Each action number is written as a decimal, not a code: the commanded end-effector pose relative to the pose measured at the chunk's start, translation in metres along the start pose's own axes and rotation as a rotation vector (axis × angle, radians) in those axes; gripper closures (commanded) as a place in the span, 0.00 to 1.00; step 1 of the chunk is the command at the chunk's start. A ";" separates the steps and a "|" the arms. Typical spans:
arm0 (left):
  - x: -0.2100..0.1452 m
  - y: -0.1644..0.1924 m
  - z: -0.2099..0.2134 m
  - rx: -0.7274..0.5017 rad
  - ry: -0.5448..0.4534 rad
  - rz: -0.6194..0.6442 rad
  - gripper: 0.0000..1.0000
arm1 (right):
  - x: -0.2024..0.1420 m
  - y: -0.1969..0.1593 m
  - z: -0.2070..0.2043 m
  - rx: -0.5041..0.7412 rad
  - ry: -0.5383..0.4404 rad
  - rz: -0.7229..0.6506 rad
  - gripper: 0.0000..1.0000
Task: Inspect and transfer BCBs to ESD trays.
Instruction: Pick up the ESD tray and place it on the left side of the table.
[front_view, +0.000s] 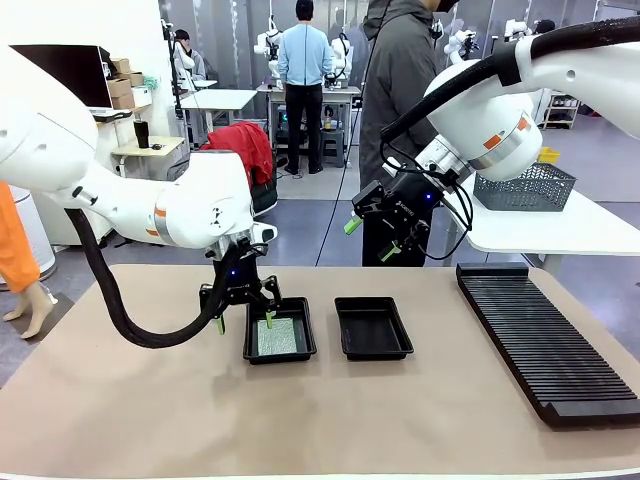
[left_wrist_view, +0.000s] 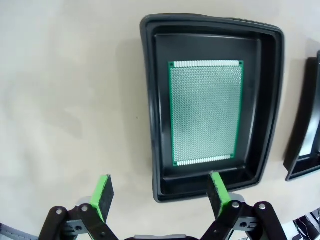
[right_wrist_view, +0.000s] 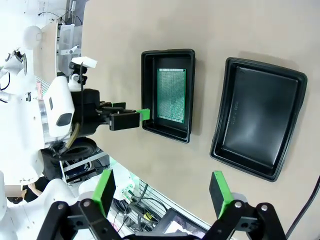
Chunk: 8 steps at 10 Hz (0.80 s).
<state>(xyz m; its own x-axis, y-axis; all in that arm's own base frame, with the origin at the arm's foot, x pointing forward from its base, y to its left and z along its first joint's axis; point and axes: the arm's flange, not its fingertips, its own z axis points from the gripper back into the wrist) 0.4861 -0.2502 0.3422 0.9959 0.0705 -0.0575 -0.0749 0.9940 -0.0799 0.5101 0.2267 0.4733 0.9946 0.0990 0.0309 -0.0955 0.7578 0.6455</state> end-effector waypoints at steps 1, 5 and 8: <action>0.013 -0.003 -0.009 0.050 -0.024 0.034 0.00 | 0.000 0.001 -0.001 0.001 0.000 -0.001 0.00; 0.037 0.004 -0.026 0.054 -0.052 0.050 0.00 | 0.000 0.001 -0.001 0.001 0.000 -0.001 0.00; 0.046 0.002 -0.030 0.044 -0.029 0.030 0.00 | 0.000 0.001 -0.001 0.001 0.000 -0.001 0.00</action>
<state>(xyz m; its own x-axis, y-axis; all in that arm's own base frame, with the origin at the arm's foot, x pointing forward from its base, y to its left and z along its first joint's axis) 0.5268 -0.2450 0.3109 0.9934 0.1087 -0.0380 -0.1103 0.9929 -0.0454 0.5101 0.2267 0.4734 0.9946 0.0991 0.0311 -0.0957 0.7577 0.6455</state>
